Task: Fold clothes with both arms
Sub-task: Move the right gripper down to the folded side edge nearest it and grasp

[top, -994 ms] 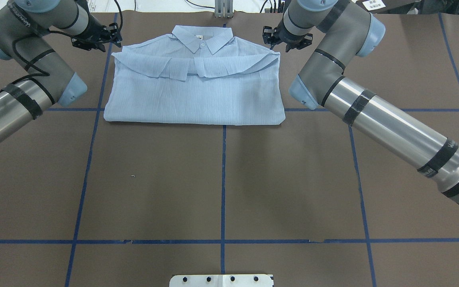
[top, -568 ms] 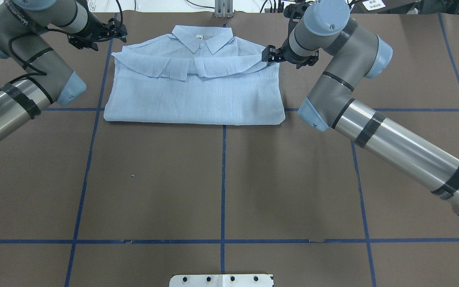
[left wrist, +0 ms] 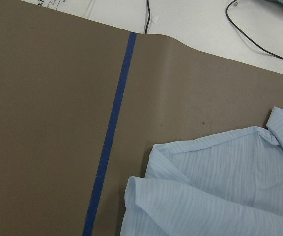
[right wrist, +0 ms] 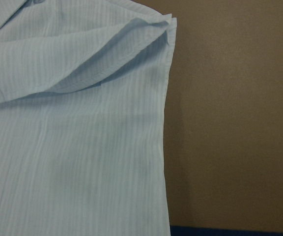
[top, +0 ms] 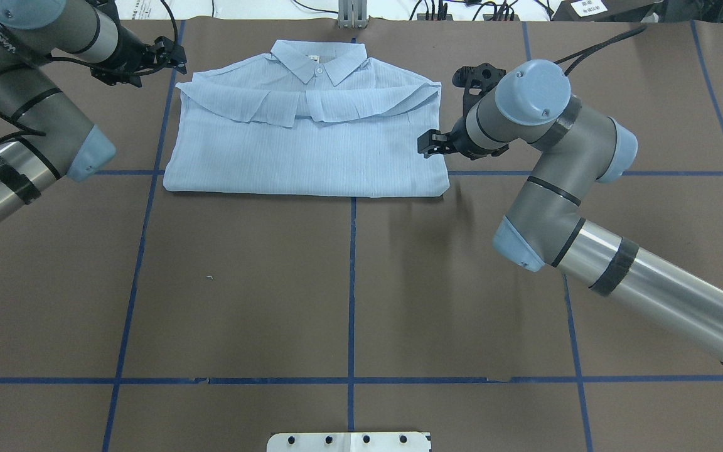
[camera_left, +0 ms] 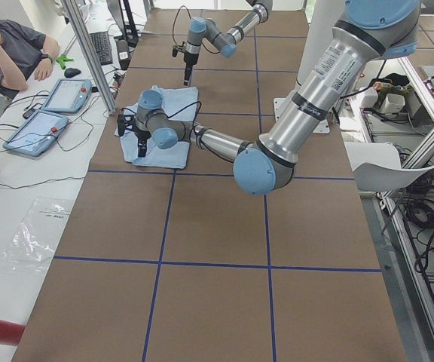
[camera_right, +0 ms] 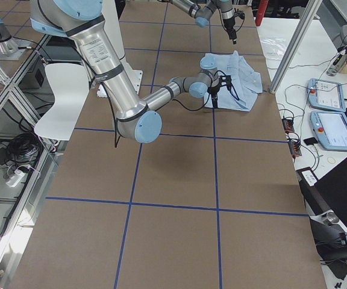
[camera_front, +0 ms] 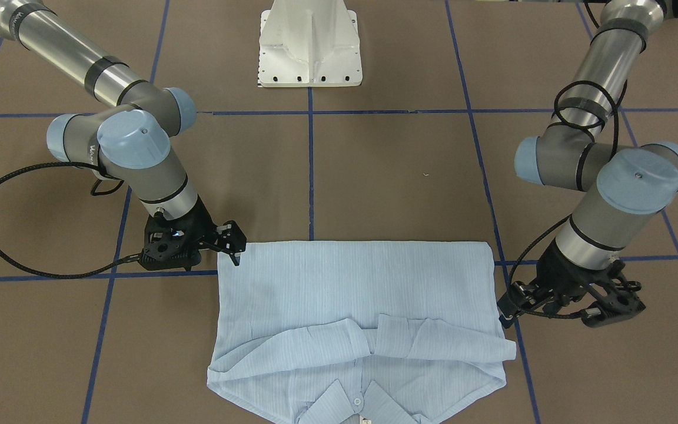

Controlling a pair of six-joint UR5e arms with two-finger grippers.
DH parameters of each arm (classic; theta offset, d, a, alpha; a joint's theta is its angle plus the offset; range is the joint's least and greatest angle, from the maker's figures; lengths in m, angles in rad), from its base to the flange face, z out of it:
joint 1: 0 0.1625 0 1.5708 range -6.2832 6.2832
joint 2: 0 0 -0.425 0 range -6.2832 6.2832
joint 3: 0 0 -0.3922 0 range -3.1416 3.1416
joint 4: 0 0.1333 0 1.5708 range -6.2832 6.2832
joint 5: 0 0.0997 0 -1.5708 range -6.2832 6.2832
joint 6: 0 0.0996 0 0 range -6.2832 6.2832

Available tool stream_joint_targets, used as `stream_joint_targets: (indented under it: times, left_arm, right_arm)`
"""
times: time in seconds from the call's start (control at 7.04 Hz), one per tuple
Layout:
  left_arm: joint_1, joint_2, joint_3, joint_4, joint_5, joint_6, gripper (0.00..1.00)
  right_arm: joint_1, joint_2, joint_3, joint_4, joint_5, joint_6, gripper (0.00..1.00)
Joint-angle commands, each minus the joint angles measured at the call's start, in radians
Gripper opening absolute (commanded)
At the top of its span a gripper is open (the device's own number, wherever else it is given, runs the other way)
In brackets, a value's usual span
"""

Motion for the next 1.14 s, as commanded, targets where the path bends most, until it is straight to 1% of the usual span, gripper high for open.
stream_joint_targets:
  times: [0.0,0.28,0.43,0.57,0.71,0.85,0.99]
  left_arm:
    - [-0.001,0.01,-0.021,0.002,0.0,0.0,0.99]
    - [-0.001,0.026,-0.047,0.002,-0.002,0.0,0.99]
    - [-0.003,0.026,-0.047,0.002,-0.002,0.0,0.99]
    - [-0.003,0.038,-0.05,0.0,-0.002,-0.001,0.99]
    - [-0.001,0.049,-0.067,0.0,-0.002,-0.001,0.99]
    - [-0.003,0.05,-0.072,0.0,0.0,-0.001,0.99]
    - [-0.001,0.055,-0.072,0.0,0.0,0.0,0.99]
  right_arm:
    - [-0.03,-0.013,0.012,-0.002,-0.002,0.001,1.0]
    - [-0.073,-0.024,0.01,-0.004,-0.029,0.001,1.0]
    - [-0.074,-0.022,0.015,-0.022,-0.035,0.001,0.99]
    - [-0.078,-0.011,0.015,-0.057,-0.035,-0.001,0.9]
    - [-0.078,-0.017,0.015,-0.06,-0.035,-0.002,0.74]
    - [-0.078,-0.021,0.015,-0.062,-0.034,-0.002,0.61]
    - [-0.081,-0.024,0.016,-0.062,-0.034,-0.002,0.61]
